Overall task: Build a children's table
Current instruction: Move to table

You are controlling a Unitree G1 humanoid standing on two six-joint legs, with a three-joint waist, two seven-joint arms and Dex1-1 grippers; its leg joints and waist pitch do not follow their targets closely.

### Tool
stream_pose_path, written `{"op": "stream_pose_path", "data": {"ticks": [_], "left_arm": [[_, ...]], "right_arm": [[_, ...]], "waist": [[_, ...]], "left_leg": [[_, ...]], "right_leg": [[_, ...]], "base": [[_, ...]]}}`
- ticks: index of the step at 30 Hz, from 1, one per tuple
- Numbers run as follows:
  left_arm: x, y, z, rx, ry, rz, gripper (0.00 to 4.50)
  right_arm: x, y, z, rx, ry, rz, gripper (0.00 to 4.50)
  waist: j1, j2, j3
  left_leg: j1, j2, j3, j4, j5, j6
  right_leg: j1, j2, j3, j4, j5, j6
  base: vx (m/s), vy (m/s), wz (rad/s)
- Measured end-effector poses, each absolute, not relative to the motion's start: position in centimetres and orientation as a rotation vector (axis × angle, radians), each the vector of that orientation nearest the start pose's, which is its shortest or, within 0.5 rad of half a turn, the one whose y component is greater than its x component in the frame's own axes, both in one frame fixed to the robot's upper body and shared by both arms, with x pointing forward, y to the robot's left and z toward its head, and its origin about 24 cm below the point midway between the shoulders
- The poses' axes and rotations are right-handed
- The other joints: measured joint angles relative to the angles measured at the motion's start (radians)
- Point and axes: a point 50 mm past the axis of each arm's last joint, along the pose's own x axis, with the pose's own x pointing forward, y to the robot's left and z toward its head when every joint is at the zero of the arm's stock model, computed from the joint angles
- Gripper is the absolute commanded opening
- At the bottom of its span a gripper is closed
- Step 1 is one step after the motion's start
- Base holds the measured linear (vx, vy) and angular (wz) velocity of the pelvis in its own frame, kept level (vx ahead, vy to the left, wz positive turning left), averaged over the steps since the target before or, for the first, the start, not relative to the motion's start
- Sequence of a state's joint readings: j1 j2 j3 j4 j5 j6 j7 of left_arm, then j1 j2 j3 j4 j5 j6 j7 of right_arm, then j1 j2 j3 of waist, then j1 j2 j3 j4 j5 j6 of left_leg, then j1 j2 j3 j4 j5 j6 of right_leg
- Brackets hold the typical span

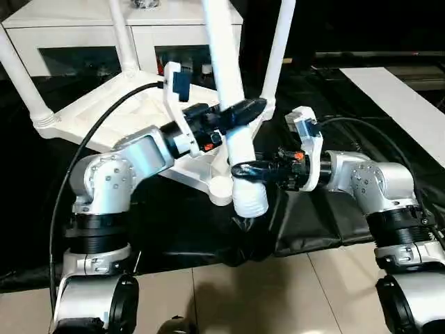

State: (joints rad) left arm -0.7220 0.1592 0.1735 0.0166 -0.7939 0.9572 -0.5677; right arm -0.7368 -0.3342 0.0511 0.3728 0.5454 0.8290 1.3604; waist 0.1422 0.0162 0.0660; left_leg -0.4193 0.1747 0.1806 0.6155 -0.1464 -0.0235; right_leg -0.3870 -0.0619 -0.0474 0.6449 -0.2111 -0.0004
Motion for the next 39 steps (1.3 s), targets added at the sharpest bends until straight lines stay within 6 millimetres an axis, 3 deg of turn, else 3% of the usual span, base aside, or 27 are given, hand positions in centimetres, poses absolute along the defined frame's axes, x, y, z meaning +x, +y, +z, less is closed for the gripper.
{"op": "stream_pose_path", "data": {"ticks": [15, 18, 24, 29, 31, 34, 39], "left_arm": [[32.2, 9.8, 20.5, -0.569, 0.065, -1.055, 2.03], [32.2, 9.8, 20.5, -0.572, 0.067, -1.048, 1.93], [32.8, 10.2, 20.6, -0.541, 0.041, -0.97, 1.87], [34.1, 11.0, 20.3, -0.336, -0.012, -0.725, 1.86], [34.4, 10.5, 20.2, -0.234, -0.052, -0.632, 1.86], [34.4, 9.6, 19.7, -0.17, -0.077, -0.56, 1.86], [34.6, 9.7, 19.9, -0.143, -0.121, -0.468, 1.86]], "right_arm": [[32.1, -11.4, 14.0, 0.414, 0.355, 1.524, 1.86], [32.1, -11.3, 13.9, 0.412, 0.348, 1.52, 2.56], [32.6, -10.8, 14.0, 0.37, 0.295, 1.456, 3.04], [34.2, -8.7, 13.7, 0.197, 0.196, 1.187, 3.4], [34.7, -6.7, 13.4, 0.183, 0.162, 1.066, 3.4], [34.9, -4.2, 12.7, 0.118, 0.142, 0.931, 3.4], [35.2, -2.8, 11.4, 0.107, 0.143, 0.786, 3.4]], "waist": [[0.0, 0.002, 0.001], [-0.001, 0.004, 0.002], [-0.002, 0.005, 0.002], [-0.004, 0.004, 0.002], [-0.005, 0.003, 0.002], [-0.004, 0.003, 0.002], [-0.009, 0.001, 0.002]], "left_leg": [[0.0, 0.0, 0.0, -0.001, 0.0, 0.0], [0.0, 0.0, 0.0, -0.002, 0.0, 0.0], [0.0, 0.0, 0.0, -0.004, 0.0, -0.001], [0.0, 0.0, 0.0, -0.009, 0.003, -0.004], [0.0, 0.0, 0.001, -0.012, 0.003, -0.005], [-0.004, 0.0, 0.002, -0.015, 0.004, -0.007], [-0.006, 0.0, 0.002, -0.015, 0.004, -0.007]], "right_leg": [[0.0, 0.0, 0.0, 0.0, 0.0, 0.0], [-0.001, 0.0, 0.0, 0.0, 0.0, 0.0], [-0.002, 0.0, 0.0, 0.0, 0.0, 0.0], [-0.005, 0.0, 0.0, -0.001, 0.0, 0.001], [-0.006, 0.0, 0.001, -0.001, -0.001, 0.002], [-0.011, 0.001, 0.001, -0.001, -0.001, 0.002], [-0.014, 0.001, 0.001, -0.002, -0.001, 0.002]], "base": [[0.0, 0.0, 0.0], [0.0, 0.0, 0.0], [0.0, 0.0, 0.0], [0.0, 0.0, 0.0], [0.0, 0.0, 0.0], [0.0, 0.0, 0.0], [0.0, 0.0, 0.0]]}}
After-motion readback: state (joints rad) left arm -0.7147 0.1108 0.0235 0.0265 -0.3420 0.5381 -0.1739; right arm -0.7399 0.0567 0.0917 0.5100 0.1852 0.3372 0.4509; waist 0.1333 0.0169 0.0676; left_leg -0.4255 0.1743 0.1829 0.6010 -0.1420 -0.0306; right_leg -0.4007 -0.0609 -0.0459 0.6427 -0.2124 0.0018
